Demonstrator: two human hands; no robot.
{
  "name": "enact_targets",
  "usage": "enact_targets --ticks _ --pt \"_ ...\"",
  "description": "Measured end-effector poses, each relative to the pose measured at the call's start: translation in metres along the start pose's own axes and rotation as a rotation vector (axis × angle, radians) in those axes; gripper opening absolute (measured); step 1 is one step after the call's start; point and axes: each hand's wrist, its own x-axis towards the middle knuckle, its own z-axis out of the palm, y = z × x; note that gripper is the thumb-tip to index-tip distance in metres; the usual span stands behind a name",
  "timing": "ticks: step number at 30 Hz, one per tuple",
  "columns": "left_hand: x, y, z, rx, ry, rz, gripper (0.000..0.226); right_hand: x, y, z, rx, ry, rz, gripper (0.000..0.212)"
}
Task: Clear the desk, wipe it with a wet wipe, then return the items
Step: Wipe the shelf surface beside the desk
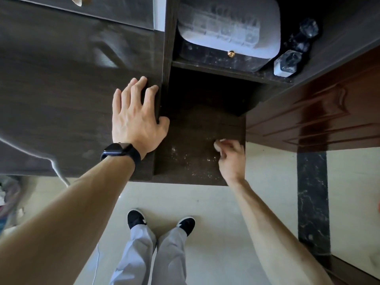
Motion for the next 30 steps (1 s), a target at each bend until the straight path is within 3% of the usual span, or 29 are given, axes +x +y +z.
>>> enact_targets --ticks 6,9,13,16,19,22,25,30 --pt "0.000 0.002 -0.005 -0.026 -0.021 -0.011 0.069 -0.136 0.033 -0.033 0.121 -0.318 0.185 0.033" --pt "0.000 0.001 -0.004 -0.019 -0.021 -0.017 0.069 -0.088 0.026 -0.047 0.151 -0.221 0.217 0.027" --pt "0.001 -0.001 0.000 -0.007 -0.003 -0.009 0.069 0.022 0.002 -0.041 0.126 -0.007 0.085 0.018" --pt "0.000 -0.001 0.003 0.002 0.020 -0.003 0.068 0.084 -0.003 -0.011 0.013 -0.001 0.008 0.023" --pt "0.001 -0.003 0.005 0.012 0.033 -0.005 0.067 0.104 -0.004 0.013 -0.107 -0.008 -0.043 0.035" --pt "0.001 -0.002 0.004 0.006 0.038 -0.008 0.067 0.063 -0.010 0.014 0.032 0.058 -0.077 0.035" --pt "0.000 0.000 0.002 0.000 0.041 -0.015 0.067 -0.026 -0.001 -0.001 0.186 -0.103 -0.137 0.039" --pt "-0.003 0.000 -0.004 0.013 -0.006 0.002 0.068 -0.087 0.009 -0.037 0.181 -0.618 0.005 0.041"
